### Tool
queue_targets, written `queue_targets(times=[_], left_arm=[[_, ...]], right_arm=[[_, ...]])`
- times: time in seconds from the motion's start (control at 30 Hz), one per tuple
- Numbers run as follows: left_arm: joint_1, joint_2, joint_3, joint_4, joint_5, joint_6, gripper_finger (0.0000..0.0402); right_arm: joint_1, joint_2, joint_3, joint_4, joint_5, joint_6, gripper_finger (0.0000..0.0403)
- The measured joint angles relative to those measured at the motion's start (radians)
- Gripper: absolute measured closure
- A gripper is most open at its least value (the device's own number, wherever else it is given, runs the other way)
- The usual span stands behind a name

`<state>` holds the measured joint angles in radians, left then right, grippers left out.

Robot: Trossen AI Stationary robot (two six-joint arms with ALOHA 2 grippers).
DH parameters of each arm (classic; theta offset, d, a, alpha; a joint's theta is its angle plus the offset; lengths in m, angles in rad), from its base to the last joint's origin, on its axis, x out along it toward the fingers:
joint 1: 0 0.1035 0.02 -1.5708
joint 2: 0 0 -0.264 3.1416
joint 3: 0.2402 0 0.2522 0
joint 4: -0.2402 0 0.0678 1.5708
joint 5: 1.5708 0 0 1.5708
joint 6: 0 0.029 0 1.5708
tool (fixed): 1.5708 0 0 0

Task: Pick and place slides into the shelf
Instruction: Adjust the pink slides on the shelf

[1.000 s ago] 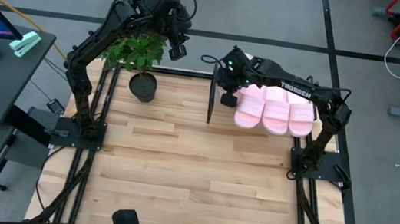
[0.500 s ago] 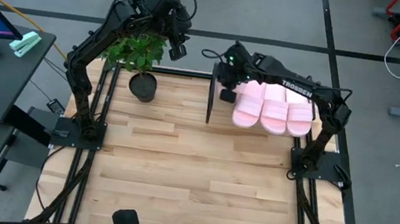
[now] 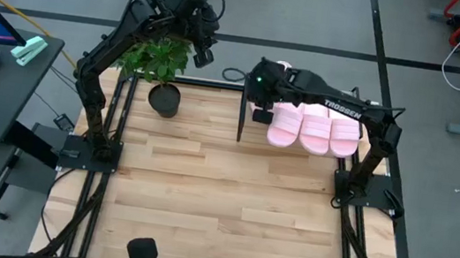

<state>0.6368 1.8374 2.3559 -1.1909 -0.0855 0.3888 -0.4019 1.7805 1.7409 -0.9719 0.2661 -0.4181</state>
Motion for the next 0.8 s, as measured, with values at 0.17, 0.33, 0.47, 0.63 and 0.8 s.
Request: queue_targets(times=[0.17, 0.33, 0.47, 0.63, 0.8], left_arm=[[0.019, 0.000, 0.000, 0.002, 0.000, 0.009, 0.0294], [0.035, 0.000, 0.000, 0.002, 0.002, 0.016, 0.0294], [0.048, 0.000, 0.000, 0.001, 0.025, 0.018, 0.0294], [0.057, 0.000, 0.000, -0.002, 0.037, 0.040, 0.0294], [0.057, 0.000, 0.000, -0.006, 0.038, 0.049, 0.0294]], right_arm=[[0.042, 0.000, 0.000, -0.019, 0.081, 0.010, 0.0262], [0.048, 0.000, -0.033, -0.032, 0.114, 0.063, 0.0254], [0.044, 0.000, -0.063, -0.027, 0.137, 0.068, 0.0251], [0.032, 0.000, -0.102, -0.019, 0.136, 0.071, 0.0254], [0.029, 0.000, -0.129, 0.002, 0.139, 0.073, 0.0293]])
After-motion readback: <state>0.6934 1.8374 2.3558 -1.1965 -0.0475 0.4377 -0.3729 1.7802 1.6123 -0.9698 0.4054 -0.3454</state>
